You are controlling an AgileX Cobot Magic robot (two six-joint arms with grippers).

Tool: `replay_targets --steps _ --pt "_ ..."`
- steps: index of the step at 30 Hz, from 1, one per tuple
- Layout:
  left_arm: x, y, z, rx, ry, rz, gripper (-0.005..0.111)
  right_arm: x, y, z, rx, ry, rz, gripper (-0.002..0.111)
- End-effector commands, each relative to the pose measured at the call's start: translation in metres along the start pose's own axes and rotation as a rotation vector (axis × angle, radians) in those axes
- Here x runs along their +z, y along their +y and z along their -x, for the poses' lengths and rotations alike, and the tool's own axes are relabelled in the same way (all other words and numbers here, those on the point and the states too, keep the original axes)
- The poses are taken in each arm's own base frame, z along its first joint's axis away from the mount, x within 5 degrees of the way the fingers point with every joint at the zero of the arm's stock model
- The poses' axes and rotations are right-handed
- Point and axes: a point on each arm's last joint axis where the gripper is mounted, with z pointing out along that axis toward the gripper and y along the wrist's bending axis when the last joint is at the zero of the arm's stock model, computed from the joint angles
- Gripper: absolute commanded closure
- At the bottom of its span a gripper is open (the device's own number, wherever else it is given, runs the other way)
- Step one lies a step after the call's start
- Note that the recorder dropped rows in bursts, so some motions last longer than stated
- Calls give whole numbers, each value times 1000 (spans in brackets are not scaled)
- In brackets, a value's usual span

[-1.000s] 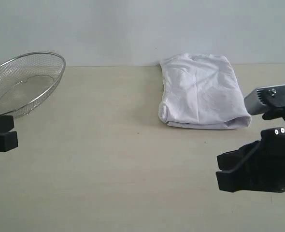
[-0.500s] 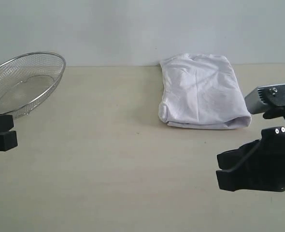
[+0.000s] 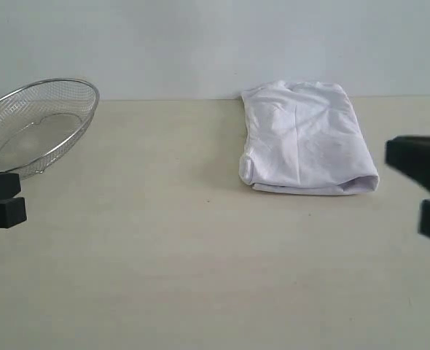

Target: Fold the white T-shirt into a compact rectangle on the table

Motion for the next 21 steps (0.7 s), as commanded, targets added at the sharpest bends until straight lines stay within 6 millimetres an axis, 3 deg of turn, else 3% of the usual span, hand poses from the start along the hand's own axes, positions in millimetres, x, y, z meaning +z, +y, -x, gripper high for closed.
replay_targets --steps 1,7,16,21 --pt "-1 2 0 -10 -13 11 102 -34 -5 10 -41 -171 -78 108" --pt "-1 1 0 -10 -10 9 102 -56 -2 -9 -57 -149 -93 108" --pt "-1 1 0 -10 -11 10 102 -55 -3 -76 54 -143 -75 108" --pt "-1 2 0 -10 -13 12 102 -53 -7 -99 76 -184 -95 108"
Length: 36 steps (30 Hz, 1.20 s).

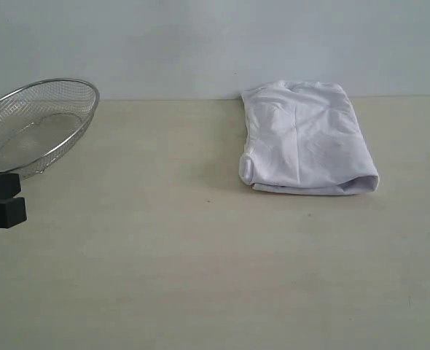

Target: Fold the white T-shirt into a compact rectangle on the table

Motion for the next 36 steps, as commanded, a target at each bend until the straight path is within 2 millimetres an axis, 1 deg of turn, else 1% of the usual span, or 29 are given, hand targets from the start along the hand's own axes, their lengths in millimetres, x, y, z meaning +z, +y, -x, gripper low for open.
replay_targets --steps 1,2,15,17,20,26,29,32,36 --pt "-1 1 0 -10 -11 10 102 0 -5 -18 28 -43 -32 108" --pt "-1 1 0 -10 -11 10 102 1 -6 -21 36 -36 -36 108" --pt "-1 1 0 -10 -11 10 102 1 -6 -23 37 -20 -31 108" --pt "-1 1 0 -10 -11 10 102 1 -6 -23 3 -18 -34 108" --pt "-1 1 0 -10 -11 10 102 1 -7 -24 -109 -9 -46 108" --pt "-1 1 0 -10 -11 10 102 1 -8 -27 -192 30 -54 108" --pt "-1 1 0 -10 -11 10 102 1 -13 -33 -127 91 -98 108" --pt "-1 2 0 -10 -15 13 102 0 -19 -32 -45 81 -174 108" --pt "-1 2 0 -10 -15 13 102 -1 -22 -32 -45 80 -210 108"
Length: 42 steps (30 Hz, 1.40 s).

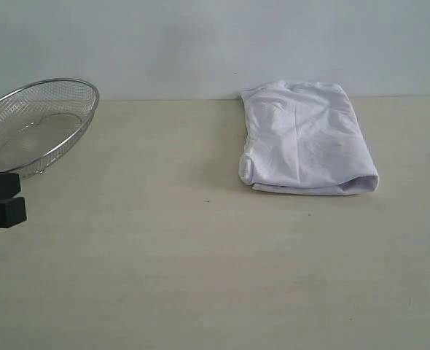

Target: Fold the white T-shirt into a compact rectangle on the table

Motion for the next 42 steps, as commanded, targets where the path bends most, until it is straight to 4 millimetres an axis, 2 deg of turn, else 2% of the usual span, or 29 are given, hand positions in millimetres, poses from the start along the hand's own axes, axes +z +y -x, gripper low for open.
replay_targets --steps 1,35,38,42 --pt "-1 2 0 -10 -13 12 102 0 -4 1 11 -10 -46 108" --pt "-1 1 0 -8 -12 9 102 0 -4 1 -11 -10 -49 108" --pt "-10 1 6 50 -65 0 102 0 -4 1 -11 -10 -49 108" --pt "-49 7 22 51 -274 17 102 0 -4 1 -11 -10 -49 108"
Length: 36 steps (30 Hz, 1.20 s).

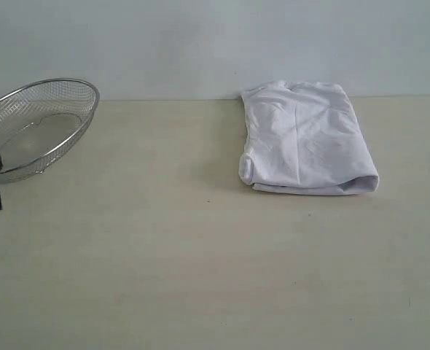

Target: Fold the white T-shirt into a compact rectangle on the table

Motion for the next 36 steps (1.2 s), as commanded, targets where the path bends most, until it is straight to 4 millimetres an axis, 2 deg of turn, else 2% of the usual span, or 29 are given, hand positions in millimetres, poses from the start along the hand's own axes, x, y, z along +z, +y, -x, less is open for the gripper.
replay_targets --steps 1,4,9,14,19,24,26,28,33,36 --pt "-32 10 15 -8 -185 54 102 0 -1 1 -4 -13 -10 108" --pt "-62 20 12 -38 -316 133 102 0 -1 1 -4 -13 -10 108" --pt "-83 25 0 -47 -415 203 102 0 -1 1 -4 -13 -10 108" --pt "-81 27 -22 -73 -401 214 102 0 -1 1 -4 -13 -10 108" --pt "-75 29 -37 -283 -375 181 102 0 -1 1 -4 -13 -10 108" --pt "-76 27 -39 -582 -397 106 102 0 -1 1 -4 -13 -10 108" --pt "-78 25 -40 -627 -399 74 102 0 -1 1 -4 -13 -10 108" --pt "-81 23 -41 -580 -407 66 102 0 -1 1 -4 -13 -10 108" --pt "-85 22 -54 -306 -402 108 102 0 -1 1 -4 -13 -10 108" --pt "-85 23 -63 -203 -401 133 102 0 -1 1 -4 -13 -10 108"
